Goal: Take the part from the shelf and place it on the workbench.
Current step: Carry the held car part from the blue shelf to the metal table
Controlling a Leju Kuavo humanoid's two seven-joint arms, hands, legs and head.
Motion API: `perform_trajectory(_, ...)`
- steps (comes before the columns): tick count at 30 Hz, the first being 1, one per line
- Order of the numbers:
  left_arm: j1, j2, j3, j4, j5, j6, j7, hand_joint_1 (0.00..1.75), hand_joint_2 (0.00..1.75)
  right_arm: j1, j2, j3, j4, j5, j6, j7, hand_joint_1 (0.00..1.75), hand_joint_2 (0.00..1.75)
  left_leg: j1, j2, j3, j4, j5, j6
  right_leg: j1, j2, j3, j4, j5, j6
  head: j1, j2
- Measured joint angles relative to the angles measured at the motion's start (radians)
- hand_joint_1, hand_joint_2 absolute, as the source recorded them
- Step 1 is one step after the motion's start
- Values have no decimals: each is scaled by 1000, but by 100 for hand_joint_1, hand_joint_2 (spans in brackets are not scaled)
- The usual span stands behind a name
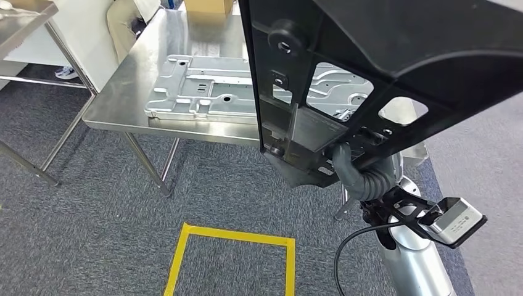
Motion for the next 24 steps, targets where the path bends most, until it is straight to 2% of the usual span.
perform_trajectory(2,-2,-1,0,0,1,1,0,0,175,-1,0,-1,-3,-11,15,-1,175,175,-1,3,11,-2,-13,-10,8,-4,24,-75,28,-11,-1,0)
perform_trajectory(4,-3,-1,0,0,2,2,-1,0,175,-3,1,-2,-6,-26,28,-2,175,175,-2,6,19,2,-17,-24,11,-3,31,-85,23,-21,-1,0)
perform_trajectory(6,-3,-2,0,0,1,2,-2,0,175,-4,2,-6,-8,-37,36,-3,175,175,-2,9,20,30,-27,-33,5,3,51,-94,25,-31,-2,0)
perform_trajectory(7,-4,-2,0,0,0,2,-2,0,175,-4,1,-8,-10,-41,38,-5,175,175,-1,9,5,64,-41,-37,2,5,62,-98,22,-36,-3,0)
perform_trajectory(8,-5,-2,0,0,-1,3,-2,0,175,-4,1,-9,-11,-44,41,-6,175,175,2,8,-23,117,-63,-41,1,7,71,-101,18,-39,-4,0)
perform_trajectory(10,-5,-2,0,0,-2,4,-2,0,175,0,1,-10,-13,-48,43,-10,175,175,7,8,-103,242,-113,-50,2,13,81,-101,7,-42,-7,0)
perform_trajectory(11,-3,-2,0,0,-2,5,-2,0,175,4,1,-10,-13,-49,43,-10,175,175,10,8,-134,279,-122,-54,2,18,87,-100,1,-41,-7,0)
perform_trajectory(12,-2,-2,0,0,-3,5,-2,0,175,7,1,-10,-13,-49,44,-11,175,175,12,8,-150,283,-112,-58,1,24,94,-100,-6,-40,-7,0)
perform_trajectory(13,0,-1,0,0,-4,5,-2,0,175,8,1,-10,-13,-50,44,-12,175,175,14,8,-146,247,-77,-59,1,31,102,-99,-13,-38,-7,0)
perform_trajectory(15,3,0,0,0,-7,5,-2,0,175,10,1,-10,-12,-50,43,-15,175,175,17,0,-106,115,14,-58,0,42,122,-97,-29,-32,-6,0)
perform_trajectory(16,3,0,0,0,-8,5,-2,0,175,9,1,-10,-12,-49,43,-16,175,175,16,-6,-88,61,35,-54,0,47,127,-96,-35,-28,-6,0)
perform_trajectory(17,2,1,0,0,-9,5,-2,0,175,9,1,-9,-12,-49,42,-17,175,175,13,-11,-78,29,46,-49,-1,51,129,-96,-41,-22,-6,0)
perform_trajectory(19,0,3,0,0,-9,5,-3,0,175,9,1,-9,-12,-45,42,-19,175,175,9,-11,-71,15,38,-32,-2,57,130,-92,-44,-8,-6,0)
perform_trajectory(21,0,4,0,0,-9,4,-4,0,175,9,1,-9,-12,-41,41,-19,175,175,11,-4,-56,6,42,-18,-3,48,127,-72,-50,3,-4,0)
perform_trajectory(22,0,4,0,0,-10,4,-4,0,175,6,1,-10,-12,-37,39,-20,175,175,12,-1,-47,2,40,-13,-3,38,113,-42,-63,6,-1,0)
perform_trajectory(24,0,5,0,0,-11,3,-6,0,175,3,1,-10,-12,-27,31,-19,175,175,12,4,-33,-3,33,-4,-5,18,46,73,-108,13,4,0)
